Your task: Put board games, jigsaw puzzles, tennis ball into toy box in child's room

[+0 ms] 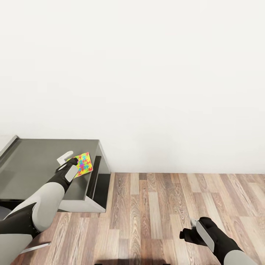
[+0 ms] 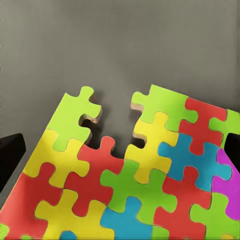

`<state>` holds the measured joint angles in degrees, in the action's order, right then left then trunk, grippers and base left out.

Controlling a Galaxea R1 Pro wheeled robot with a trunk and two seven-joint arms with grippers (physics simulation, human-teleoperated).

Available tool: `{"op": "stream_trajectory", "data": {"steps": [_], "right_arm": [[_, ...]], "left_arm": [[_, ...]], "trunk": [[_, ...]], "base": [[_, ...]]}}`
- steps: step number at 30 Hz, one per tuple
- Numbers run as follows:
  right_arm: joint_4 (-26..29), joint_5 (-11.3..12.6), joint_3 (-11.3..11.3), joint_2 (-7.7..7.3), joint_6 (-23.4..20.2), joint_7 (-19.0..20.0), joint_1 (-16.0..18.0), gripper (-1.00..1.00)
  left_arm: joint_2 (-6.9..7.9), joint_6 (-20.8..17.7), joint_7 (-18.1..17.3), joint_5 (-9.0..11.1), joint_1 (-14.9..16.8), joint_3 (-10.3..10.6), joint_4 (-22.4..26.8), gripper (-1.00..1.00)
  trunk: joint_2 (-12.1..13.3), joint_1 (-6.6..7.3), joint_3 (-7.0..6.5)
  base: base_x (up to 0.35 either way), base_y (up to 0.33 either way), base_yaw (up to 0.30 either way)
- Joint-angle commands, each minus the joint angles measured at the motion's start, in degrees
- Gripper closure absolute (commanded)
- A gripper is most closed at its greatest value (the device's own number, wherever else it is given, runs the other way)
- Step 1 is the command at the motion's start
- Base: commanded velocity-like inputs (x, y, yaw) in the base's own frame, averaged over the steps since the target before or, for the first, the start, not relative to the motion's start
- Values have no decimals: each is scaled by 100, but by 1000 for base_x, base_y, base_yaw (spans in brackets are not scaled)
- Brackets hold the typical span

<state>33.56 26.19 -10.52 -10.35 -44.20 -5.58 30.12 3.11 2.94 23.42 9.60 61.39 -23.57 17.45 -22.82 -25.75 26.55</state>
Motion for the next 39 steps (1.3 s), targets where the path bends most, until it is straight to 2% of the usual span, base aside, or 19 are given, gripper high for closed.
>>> {"op": "stream_trajectory", "data": {"steps": [1, 14, 39], "right_arm": [[10, 62, -43, -7, -18, -57, 3, -100], [10, 62, -46, -3, -18, -57, 3, -100], [11, 62, -46, -2, -18, -57, 3, -100]], "left_arm": [[2, 31, 8, 60, 5, 10, -5, -100], [5, 31, 11, 60, 5, 10, -5, -100], [14, 26, 5, 60, 5, 10, -5, -100]], "trunk": [[-10, -3, 8], [-10, -3, 8], [-10, -3, 8]], "base": [[-15, -22, 0], [-2, -18, 0], [0, -111, 0]]}}
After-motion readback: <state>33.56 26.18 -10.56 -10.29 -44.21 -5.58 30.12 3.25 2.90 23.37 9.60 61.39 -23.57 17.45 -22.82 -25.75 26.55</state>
